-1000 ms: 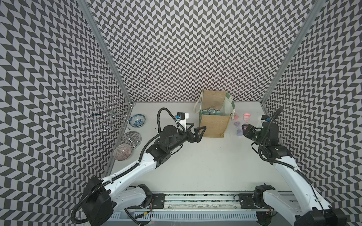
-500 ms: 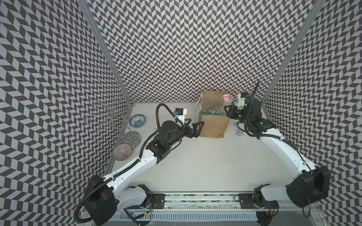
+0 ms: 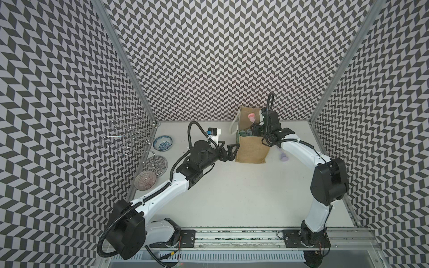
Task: Put the hourglass into the canvas bag
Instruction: Place the hourglass in the canvas bag.
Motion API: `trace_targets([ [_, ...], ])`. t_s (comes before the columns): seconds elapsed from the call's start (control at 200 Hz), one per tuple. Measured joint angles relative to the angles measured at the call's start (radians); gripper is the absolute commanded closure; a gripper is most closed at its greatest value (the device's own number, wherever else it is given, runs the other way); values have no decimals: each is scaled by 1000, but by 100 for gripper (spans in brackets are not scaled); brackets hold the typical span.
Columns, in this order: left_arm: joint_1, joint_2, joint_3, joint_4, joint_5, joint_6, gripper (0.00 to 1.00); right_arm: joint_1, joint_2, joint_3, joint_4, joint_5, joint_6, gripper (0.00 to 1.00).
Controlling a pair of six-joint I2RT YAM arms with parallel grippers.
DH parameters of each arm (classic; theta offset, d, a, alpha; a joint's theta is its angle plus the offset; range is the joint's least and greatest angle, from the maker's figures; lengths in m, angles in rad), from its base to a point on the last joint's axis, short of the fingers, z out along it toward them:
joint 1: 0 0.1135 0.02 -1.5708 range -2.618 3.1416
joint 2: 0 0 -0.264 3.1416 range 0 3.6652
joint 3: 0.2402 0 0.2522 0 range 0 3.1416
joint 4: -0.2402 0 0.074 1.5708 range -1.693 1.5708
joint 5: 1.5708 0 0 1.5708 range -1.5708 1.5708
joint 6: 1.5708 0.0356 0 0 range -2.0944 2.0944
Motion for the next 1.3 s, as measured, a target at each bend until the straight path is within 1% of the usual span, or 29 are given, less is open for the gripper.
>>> trace_targets([
  [0.21,2,0,0,6,5,11,1,11,91,42,-58,51,-7,67],
  [0.385,3,0,-2,7,11,16,1,25,100,32,-60,91,-6,60],
  [0.701,4,-2,-14,12,11,16,1,29,80,5,-49,118,3,46],
  [0.836,4,-7,-20,12,10,16,1,31,58,5,-50,124,9,44],
  [1.041,4,-24,-23,12,10,16,1,32,10,-2,-50,129,20,34],
  [1.176,4,-25,-23,12,11,16,1,32,-71,-46,-32,123,32,28],
  [1.302,4,-29,-23,12,18,16,1,26,-186,-121,14,115,42,24],
])
